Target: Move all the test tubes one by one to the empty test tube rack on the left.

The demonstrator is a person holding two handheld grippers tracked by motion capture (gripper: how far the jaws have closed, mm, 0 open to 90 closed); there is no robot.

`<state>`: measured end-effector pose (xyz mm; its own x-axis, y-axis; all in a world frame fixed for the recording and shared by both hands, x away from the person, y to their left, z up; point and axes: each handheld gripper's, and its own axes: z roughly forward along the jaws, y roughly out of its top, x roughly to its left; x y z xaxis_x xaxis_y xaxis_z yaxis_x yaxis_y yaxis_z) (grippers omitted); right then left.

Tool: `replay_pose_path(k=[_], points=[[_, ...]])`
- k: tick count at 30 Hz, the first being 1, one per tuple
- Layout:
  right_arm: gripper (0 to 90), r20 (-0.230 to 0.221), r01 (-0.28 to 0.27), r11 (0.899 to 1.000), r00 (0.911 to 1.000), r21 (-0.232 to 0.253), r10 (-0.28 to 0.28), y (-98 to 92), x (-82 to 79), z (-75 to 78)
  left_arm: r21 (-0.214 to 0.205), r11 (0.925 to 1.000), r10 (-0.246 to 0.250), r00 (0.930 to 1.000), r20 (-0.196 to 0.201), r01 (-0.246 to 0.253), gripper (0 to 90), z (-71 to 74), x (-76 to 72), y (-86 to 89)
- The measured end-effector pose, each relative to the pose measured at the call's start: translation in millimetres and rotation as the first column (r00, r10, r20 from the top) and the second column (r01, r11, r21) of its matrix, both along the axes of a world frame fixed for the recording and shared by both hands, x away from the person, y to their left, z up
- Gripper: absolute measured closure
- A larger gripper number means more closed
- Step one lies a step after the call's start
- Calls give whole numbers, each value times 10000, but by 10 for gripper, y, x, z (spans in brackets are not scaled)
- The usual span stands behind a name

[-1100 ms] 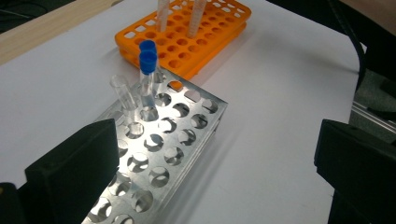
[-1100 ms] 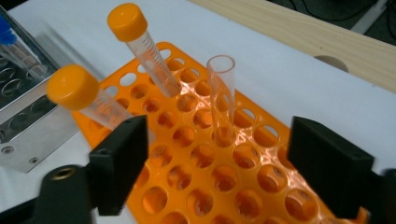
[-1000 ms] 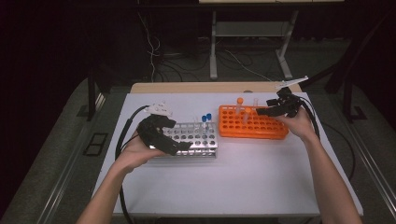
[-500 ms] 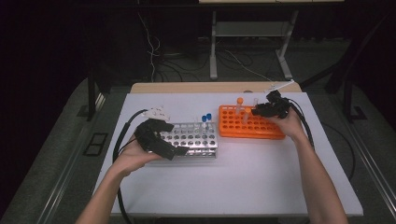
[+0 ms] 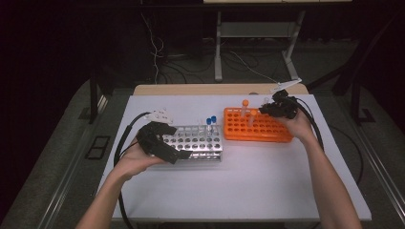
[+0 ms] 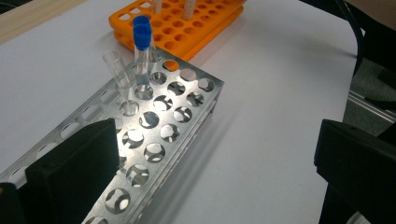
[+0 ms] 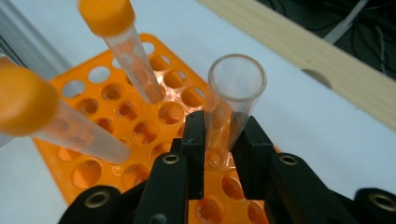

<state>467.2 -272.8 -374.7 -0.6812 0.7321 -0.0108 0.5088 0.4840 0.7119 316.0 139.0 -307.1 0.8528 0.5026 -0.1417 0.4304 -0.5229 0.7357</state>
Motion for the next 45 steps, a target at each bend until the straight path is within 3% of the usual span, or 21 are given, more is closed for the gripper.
replay_pose_path(k=[10,15,21,28,36,41,45], points=[[748,314,-392,9991,9988,185,386,-119,-361,487,147,9994,-320,9995,22,320,0,48,16,-112],[748,142,-978,9945,9952,386,973,-102,-607,653,261,9982,-544,9985,109,541,0,101,16,-190],[748,105,-1789,9837,9838,192,1788,61,-914,790,426,9953,-878,9960,183,870,0,170,8,-295],[748,104,-2870,9579,9579,16,2870,315,-1185,821,619,9896,-1321,9908,283,1301,0,257,1,-433],[748,-210,-3777,9259,9257,77,3778,590,-1347,689,861,9800,-1819,9831,222,1793,0,291,-13,-588],[748,-545,-4251,9051,9037,56,4247,765,-1429,574,1129,9705,-2156,9764,101,2131,4,270,-24,-672],[748,-732,-4607,8876,8852,2,4594,897,-1490,498,1383,9588,-2508,9680,17,2482,36,262,-39,-748]])
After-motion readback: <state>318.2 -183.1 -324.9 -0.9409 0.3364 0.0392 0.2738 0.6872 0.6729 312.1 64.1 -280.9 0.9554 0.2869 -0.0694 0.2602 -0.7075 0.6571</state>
